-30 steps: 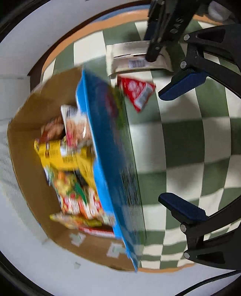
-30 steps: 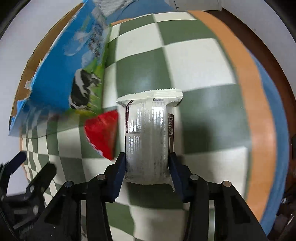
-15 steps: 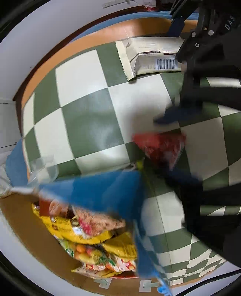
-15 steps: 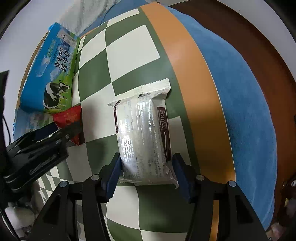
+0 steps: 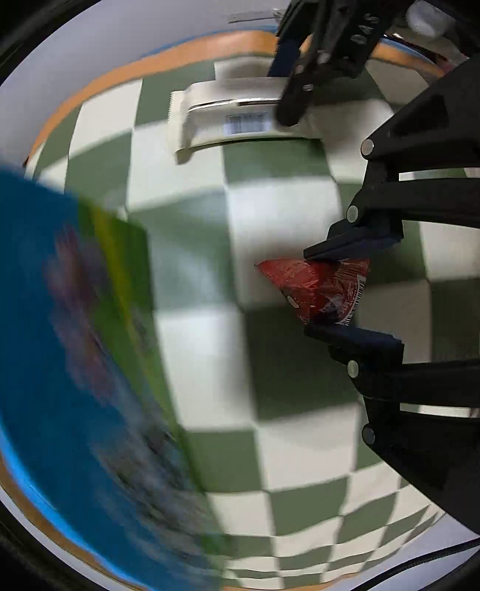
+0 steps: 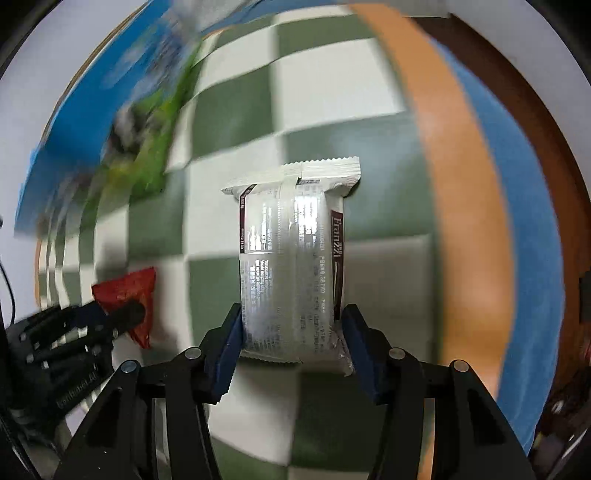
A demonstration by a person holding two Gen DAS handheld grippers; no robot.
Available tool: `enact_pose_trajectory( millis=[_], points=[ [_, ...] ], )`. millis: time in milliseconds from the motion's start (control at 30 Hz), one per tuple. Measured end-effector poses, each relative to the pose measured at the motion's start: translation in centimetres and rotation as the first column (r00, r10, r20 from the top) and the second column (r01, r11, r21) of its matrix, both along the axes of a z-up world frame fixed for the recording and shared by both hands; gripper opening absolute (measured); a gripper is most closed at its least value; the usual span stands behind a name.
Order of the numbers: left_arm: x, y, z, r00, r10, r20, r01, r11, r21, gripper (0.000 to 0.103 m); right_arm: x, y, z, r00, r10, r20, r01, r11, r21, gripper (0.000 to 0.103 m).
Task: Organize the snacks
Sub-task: 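Grasp the small red packet with the left tool while the right tool grasps the white wafer bar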
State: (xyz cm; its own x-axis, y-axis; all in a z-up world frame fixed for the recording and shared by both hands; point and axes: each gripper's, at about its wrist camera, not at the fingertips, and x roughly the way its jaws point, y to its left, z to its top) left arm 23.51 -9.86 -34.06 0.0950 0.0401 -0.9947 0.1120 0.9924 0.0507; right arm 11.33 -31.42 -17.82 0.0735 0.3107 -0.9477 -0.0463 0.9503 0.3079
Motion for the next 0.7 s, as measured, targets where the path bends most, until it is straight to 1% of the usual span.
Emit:
enact_pose_trajectory(
  millis=[133,167,233,267,300,333,367,433,533,600,633,667,700],
  points=[
    [-0.9,3.7,-0.2,0.996,0.082,-0.021,-0.082,0.996,-0.019,0.031,-2.4,3.7,-0.1,0.994,0.096,-0.041,-0.095,0.995,0.027,0.056],
    [-1.0,4.6,-0.2,0.995,0.098,-0.026,-0.099,0.995,-0.031,0.031,-3.2,4.3,-0.1,0.993,0.108,-0.048,-0.106,0.994,0.032,0.056],
    [-1.0,5.7,-0.2,0.993,0.112,-0.043,-0.115,0.99,-0.08,0.036,-3.8,5.2,-0.2,0.992,0.114,-0.061,-0.112,0.993,0.035,0.057],
    [-0.5,6.1,-0.3,0.991,0.118,-0.058,-0.123,0.987,-0.102,0.041,-4.1,5.4,-0.3,0.992,0.103,-0.065,-0.101,0.994,0.037,0.058],
    [0.1,6.6,-0.7,0.99,0.121,-0.074,-0.129,0.985,-0.114,0.056,-3.7,5.7,-0.6,0.994,0.083,-0.074,-0.08,0.996,0.038,0.059],
    [0.3,7.0,-1.0,0.988,0.123,-0.095,-0.136,0.982,-0.134,0.063,-3.5,5.0,-0.8,0.995,0.06,-0.085,-0.056,0.997,0.053,0.063],
    [0.5,7.2,-1.6,0.985,0.123,-0.118,-0.142,0.976,-0.165,0.063,-2.8,5.4,-0.6,0.995,0.041,-0.095,-0.035,0.997,0.064,0.065],
    [0.8,7.4,-2.2,0.982,0.125,-0.139,-0.149,0.973,-0.178,0.063,-2.2,4.8,-0.6,0.994,0.005,-0.108,0.003,0.997,0.071,0.066],
    [1.3,7.4,-2.5,0.985,0.116,-0.128,-0.137,0.975,-0.172,0.063,-1.2,4.2,-0.4,0.994,-0.029,-0.105,0.036,0.998,0.061,0.067],
    [1.5,7.0,-2.6,0.988,0.109,-0.113,-0.126,0.979,-0.162,0.063,-1.0,4.8,-0.7,0.994,-0.033,-0.102,0.038,0.998,0.045,0.071],
    [1.5,6.7,-2.5,0.989,0.105,-0.107,-0.121,0.981,-0.151,0.057,-0.7,4.7,-0.7,0.994,-0.034,-0.102,0.037,0.999,0.033,0.073],
    [1.3,6.2,-2.5,0.991,0.099,-0.095,-0.11,0.987,-0.121,0.05,-0.5,5.1,-0.8,0.995,-0.03,-0.099,0.032,0.999,0.019,0.075],
    [0.6,4.4,-2.1,0.992,0.087,-0.086,-0.096,0.99,-0.104,0.045,-0.5,5.4,-0.9,0.995,-0.022,-0.092,0.022,1.0,-0.004,0.075]
  ],
)
